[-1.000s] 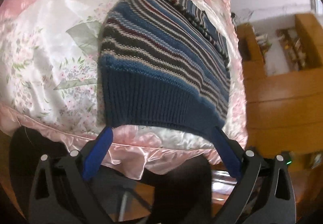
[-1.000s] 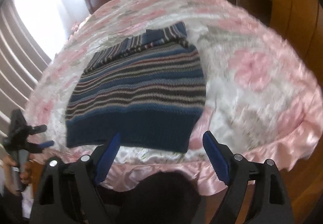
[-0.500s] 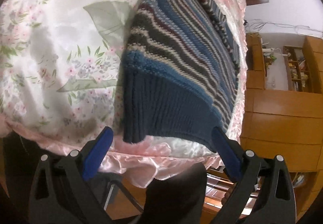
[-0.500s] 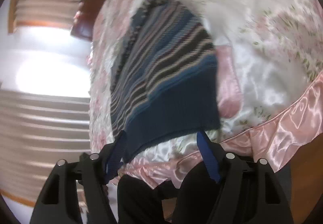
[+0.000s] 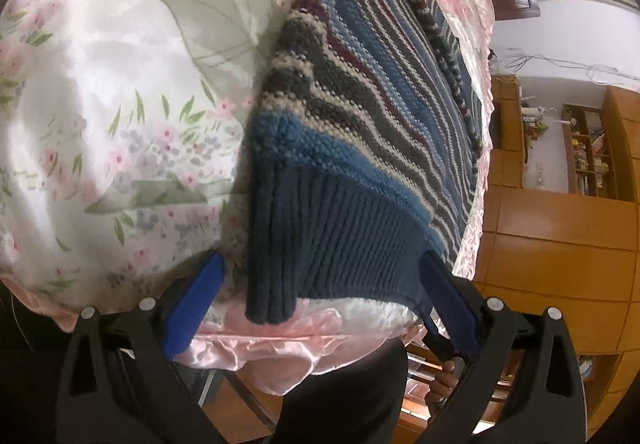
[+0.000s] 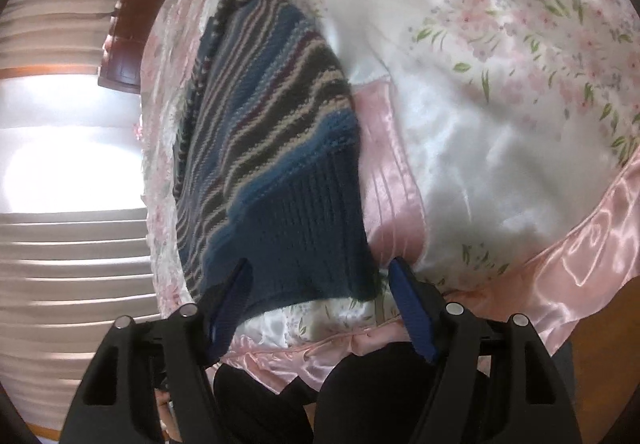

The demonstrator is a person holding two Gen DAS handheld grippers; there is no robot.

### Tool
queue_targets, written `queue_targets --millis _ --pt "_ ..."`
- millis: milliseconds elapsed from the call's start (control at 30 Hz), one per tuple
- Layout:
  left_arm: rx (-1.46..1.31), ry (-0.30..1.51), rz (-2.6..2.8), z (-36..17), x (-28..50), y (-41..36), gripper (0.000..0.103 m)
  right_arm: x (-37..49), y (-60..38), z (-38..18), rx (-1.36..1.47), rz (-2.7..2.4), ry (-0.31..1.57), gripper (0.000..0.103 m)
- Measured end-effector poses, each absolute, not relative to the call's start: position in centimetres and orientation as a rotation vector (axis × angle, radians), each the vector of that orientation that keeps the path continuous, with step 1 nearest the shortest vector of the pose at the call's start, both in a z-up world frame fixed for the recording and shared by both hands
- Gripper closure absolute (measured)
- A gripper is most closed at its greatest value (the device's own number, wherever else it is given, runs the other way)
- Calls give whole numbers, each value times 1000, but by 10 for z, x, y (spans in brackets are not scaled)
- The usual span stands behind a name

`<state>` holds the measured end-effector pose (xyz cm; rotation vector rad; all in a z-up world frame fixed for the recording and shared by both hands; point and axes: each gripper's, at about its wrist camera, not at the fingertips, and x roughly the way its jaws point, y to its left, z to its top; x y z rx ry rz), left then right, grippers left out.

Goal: Fold small clothes

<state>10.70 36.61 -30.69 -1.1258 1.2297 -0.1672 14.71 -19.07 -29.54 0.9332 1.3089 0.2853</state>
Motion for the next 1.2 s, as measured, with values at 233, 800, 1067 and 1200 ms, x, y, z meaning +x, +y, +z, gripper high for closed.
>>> queue_targets --millis 233,800,1067,1200 --pt "-1112 1238 -168 -309 108 365 14 152 -188 -300 931 279 1312 32" --pt "-1052 1262 -179 -303 110 353 94 155 -179 -306 940 351 1323 92" --pt "-1143 1157 -219 -280 108 368 96 170 -186 -261 937 409 1206 94" --pt "-1168 1074 -269 -246 124 379 96 196 -183 -227 902 448 1162 94"
